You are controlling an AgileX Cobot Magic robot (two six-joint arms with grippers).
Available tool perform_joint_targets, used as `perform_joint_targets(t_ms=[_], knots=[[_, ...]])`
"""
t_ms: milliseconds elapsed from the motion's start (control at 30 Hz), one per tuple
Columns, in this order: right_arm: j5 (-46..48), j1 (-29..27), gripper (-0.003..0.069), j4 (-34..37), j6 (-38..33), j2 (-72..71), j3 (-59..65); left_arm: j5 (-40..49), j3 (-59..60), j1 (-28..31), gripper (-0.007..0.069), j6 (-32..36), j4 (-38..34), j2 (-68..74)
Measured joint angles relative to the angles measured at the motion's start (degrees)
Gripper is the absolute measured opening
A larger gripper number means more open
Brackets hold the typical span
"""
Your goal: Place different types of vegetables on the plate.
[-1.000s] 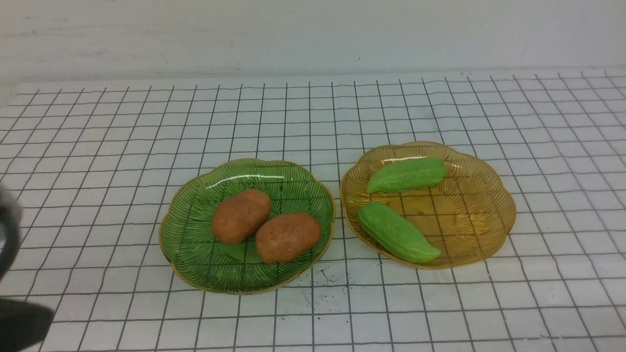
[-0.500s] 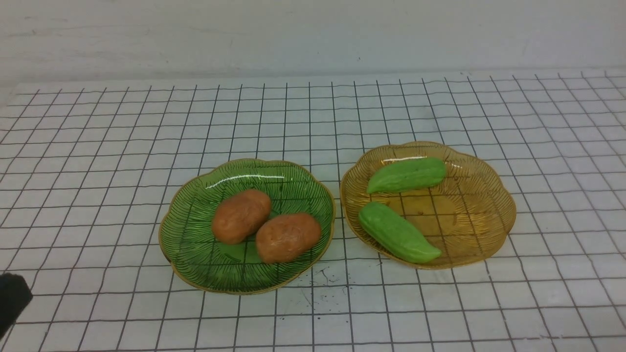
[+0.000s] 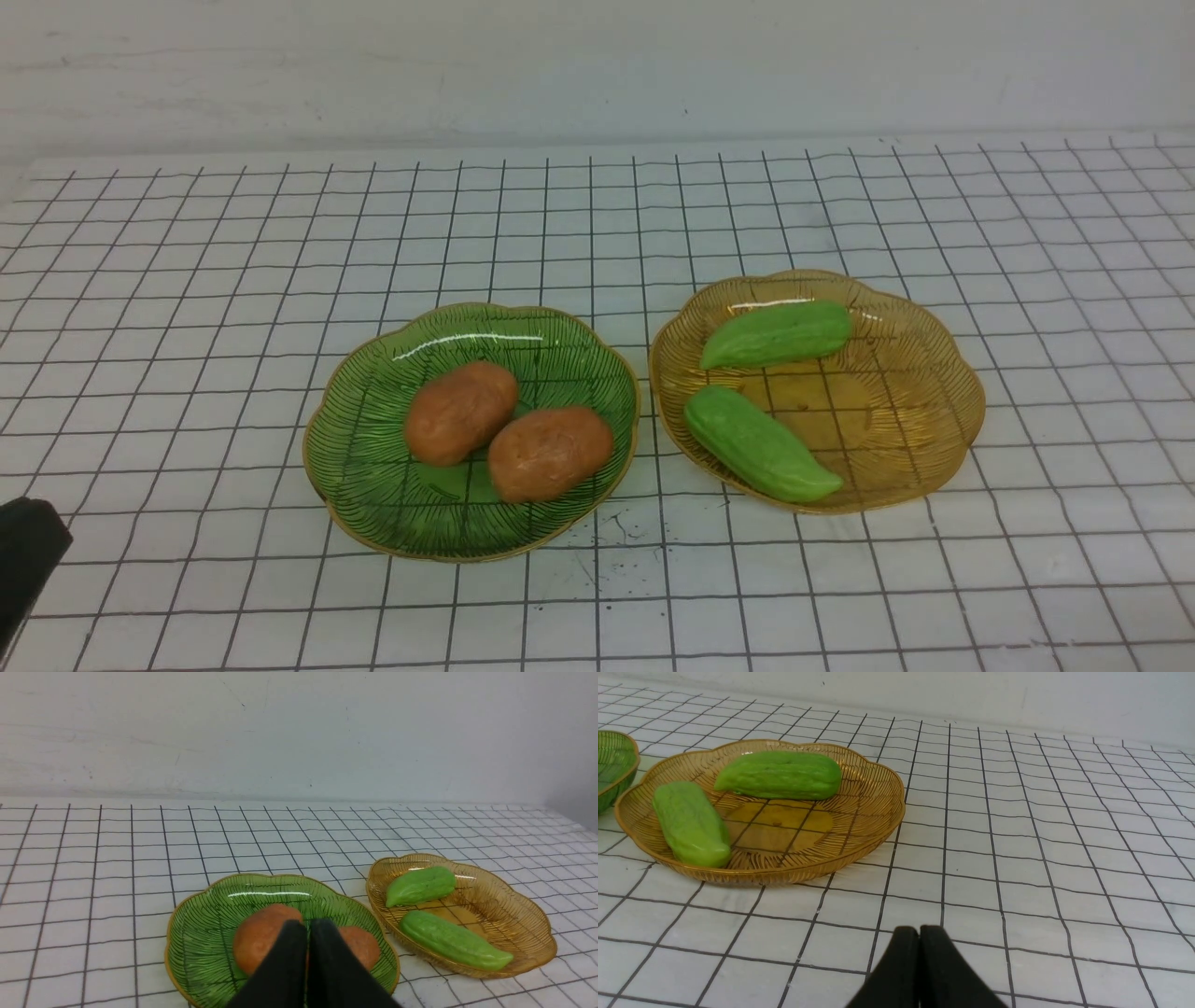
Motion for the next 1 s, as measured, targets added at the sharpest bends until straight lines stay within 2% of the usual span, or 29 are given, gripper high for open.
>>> perform_joint_targets(t_ms=[233,333,467,600,1000], knots=[[0.0,0.0,-0.0015,0.0,0.0,0.0,0.0,-0.77,8.22,0.07,-0.0008,-0.16,6.65,-1.85],[0.0,0.0,-0.0015,0.0,0.0,0.0,0.0,-2.37,15.55,2.23,-0.0008,-0.16,9.14,-5.74],[0.0,0.0,-0.0015,0.0,0.0,0.0,0.0,-4.44,23.5,9.05,-0.0008,-0.22,10.55,-10.26],[0.06,0.0,-0.0015,0.0,0.0,0.0,0.0,-3.44,23.92,12.01,-0.0008,-0.4,11.66,-10.44],[0.06,0.0,-0.0015,0.0,0.18,0.0,-0.04,-2.52,23.93,11.02,-0.0008,-0.79,11.82,-10.44]])
